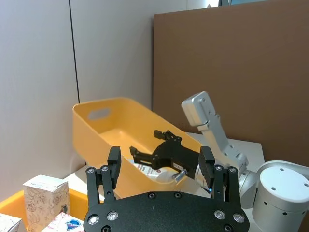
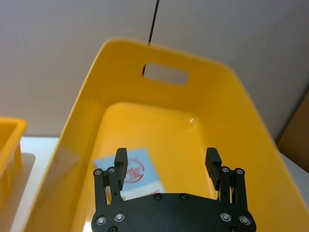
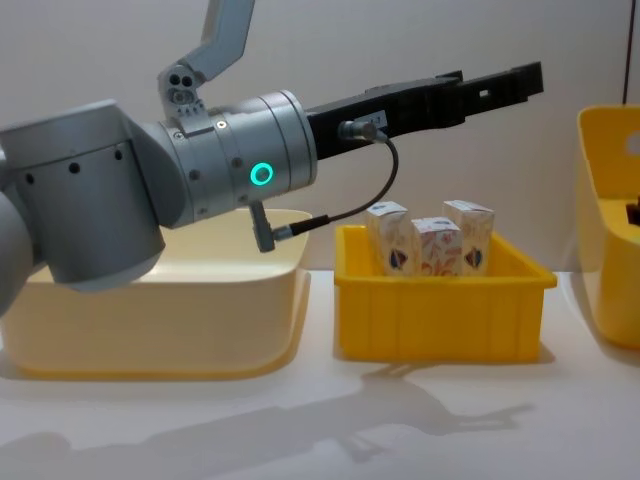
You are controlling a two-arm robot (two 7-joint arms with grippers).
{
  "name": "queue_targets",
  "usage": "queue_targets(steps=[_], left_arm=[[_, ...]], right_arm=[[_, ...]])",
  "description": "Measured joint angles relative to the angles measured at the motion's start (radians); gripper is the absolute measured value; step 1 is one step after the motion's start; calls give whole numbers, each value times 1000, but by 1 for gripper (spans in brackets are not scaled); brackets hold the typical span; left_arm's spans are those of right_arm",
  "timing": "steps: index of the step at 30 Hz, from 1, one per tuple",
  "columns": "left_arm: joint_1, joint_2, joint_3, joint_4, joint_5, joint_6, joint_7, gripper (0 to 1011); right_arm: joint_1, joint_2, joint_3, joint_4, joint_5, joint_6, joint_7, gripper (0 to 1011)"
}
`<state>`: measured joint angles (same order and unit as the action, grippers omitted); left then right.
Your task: Bimanual collaborative sorting of washing and personal care products
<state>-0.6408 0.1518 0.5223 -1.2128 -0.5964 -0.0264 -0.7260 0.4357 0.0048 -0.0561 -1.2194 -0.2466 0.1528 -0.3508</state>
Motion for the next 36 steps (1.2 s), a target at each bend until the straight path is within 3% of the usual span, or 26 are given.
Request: queue_targets(steps=[22,30,36], left_arm=[[0,0,0,0,0,0,0,1001],[0,0,0,0,0,0,0,1001],[3,2,0,-4,3,0,7,1002]], right_arm=[[-4,-20,36,-30,50,-276,-12,1001],[-12,-24,44,-51,68,-326,6,1001],[-17,-21,43,-58,74,-327,10,1001]])
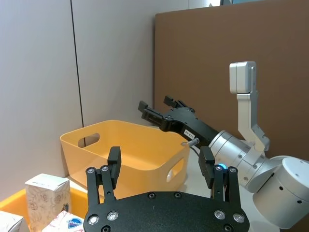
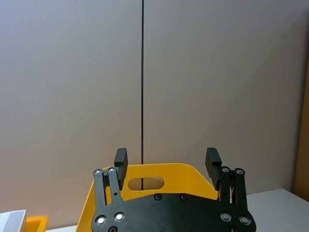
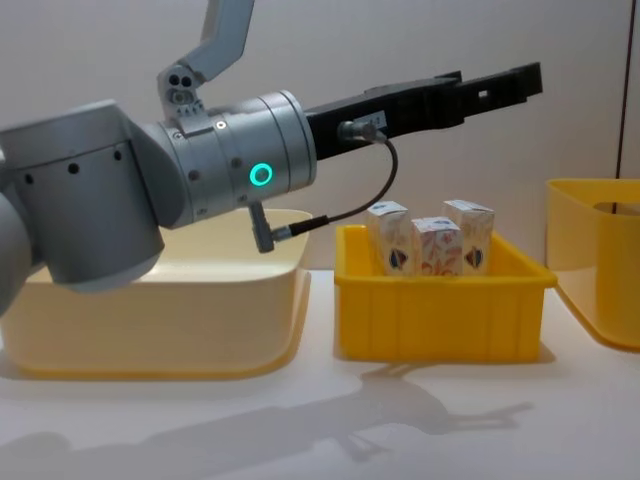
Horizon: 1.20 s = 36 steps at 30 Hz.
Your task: Bimanual collaborative sorting of washing and personal care products
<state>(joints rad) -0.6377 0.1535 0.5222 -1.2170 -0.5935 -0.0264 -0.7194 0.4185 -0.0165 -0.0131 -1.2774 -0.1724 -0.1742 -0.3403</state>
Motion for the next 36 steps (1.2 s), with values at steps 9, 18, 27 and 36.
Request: queue_targets(steps=[9,18,27,36], left_arm=[[47,26,-8,-46,45,4,81,1001],[108,61,-19,-110,106,11,191,1001],[182,104,-31,-186,178,18,321,1001],[243,138,-41,-249,238,24,430,1001]], right_arm=[[-57,47,-28,-63,60,28,53,1001],[-146,119,-73,-165,153,70,137,1001],[-235,192,-116,-265,247,114,220,1001],[-316,258,-156,-358,335,152,297,1001]])
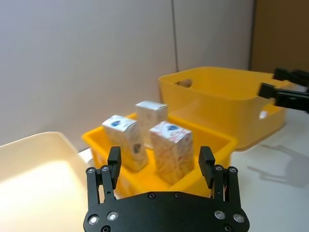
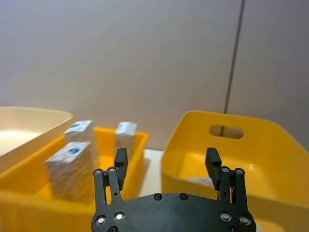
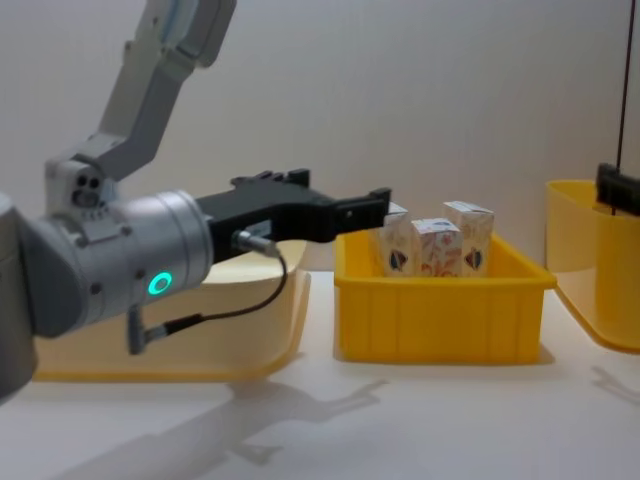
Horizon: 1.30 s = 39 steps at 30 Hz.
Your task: Bimanual collaborative sorting of washing and personal care products
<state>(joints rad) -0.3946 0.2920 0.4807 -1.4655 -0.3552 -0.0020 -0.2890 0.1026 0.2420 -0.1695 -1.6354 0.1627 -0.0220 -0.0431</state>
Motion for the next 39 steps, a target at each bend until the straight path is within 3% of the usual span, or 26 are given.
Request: queue_targets(steps=[10,22,39], left_arm=[[74,42,-13,-76,73,7,131,1001],[149,85,-26,-152,146,15,262,1000],[157,90,-27,-161,155,16,278,1001]], right_arm=[[-93,76,-46,-104,98,45,87,1001],[-117,95,-57,-131,125,56,110,1001],[-116,95,-56,-131,125,57,115,1001]])
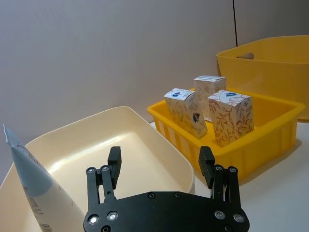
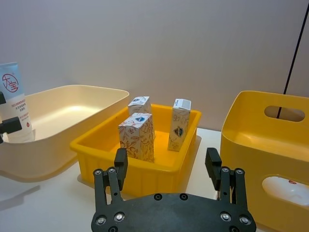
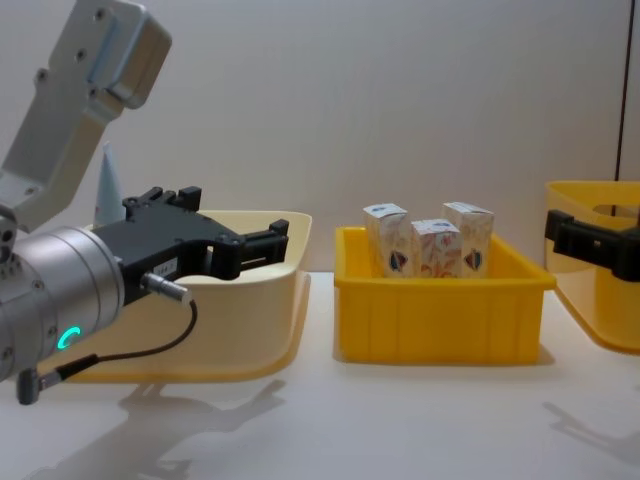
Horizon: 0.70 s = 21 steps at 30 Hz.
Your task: Bimanual collaborative sorting of washing and personal care products
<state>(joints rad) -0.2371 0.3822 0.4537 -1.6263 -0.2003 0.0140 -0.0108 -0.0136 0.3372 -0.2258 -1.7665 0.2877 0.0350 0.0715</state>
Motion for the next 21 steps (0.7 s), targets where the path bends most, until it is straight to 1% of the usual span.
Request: queue_targets(steps=[4,10,20,21], left_arm=[[0,0,0,0,0,0,0,1001],[0,0,1,0,0,0,0,1001],[0,0,1,0,0,0,0,1000],[0,0,1,0,0,0,0,1001]], right_arm=[[6,0,-1,4,2,4,8,1001],[34,-4,-9,23,6,17,30,1000],[114,-28,-33,77,5,52,64,1001],[114,-28,-33,77,5,52,64,1001]])
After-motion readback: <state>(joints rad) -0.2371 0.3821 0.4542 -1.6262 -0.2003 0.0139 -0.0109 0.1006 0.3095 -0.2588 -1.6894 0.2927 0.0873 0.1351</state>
